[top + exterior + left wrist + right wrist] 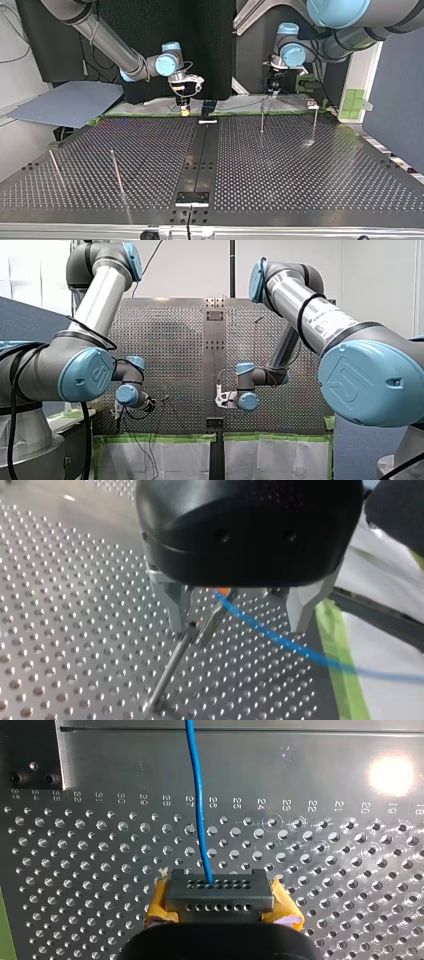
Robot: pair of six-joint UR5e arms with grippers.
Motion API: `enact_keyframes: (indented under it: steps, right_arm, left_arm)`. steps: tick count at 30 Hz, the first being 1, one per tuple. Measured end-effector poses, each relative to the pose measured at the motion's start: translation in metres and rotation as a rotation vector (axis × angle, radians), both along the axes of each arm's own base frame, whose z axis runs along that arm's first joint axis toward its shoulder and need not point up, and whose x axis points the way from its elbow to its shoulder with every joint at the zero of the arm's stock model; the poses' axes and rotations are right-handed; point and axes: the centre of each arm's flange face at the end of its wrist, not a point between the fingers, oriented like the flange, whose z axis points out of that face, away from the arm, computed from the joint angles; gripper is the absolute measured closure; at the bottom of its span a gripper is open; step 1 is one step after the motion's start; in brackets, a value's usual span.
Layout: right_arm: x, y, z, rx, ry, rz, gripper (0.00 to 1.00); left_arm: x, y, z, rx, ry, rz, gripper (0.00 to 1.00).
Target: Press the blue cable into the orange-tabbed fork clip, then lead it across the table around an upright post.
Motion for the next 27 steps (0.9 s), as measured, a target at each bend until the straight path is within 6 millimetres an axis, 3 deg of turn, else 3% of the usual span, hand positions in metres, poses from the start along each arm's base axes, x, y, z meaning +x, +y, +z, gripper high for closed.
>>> enact_keyframes:
  steps: [8,27]
  right_arm:
    - [0.0,0.0,0.0,0.003,0.002,0.0,1.0]
    - [-0.001,0.001,-0.001,0.007,0.005,0.0,1.0]
  left_arm:
    - [-0.023,-0.007,-0.006,0.006,-0.001,-0.028,0.0]
    - [-0.002,-0.023,0.007,-0.054,-0.131,-0.05,0.0]
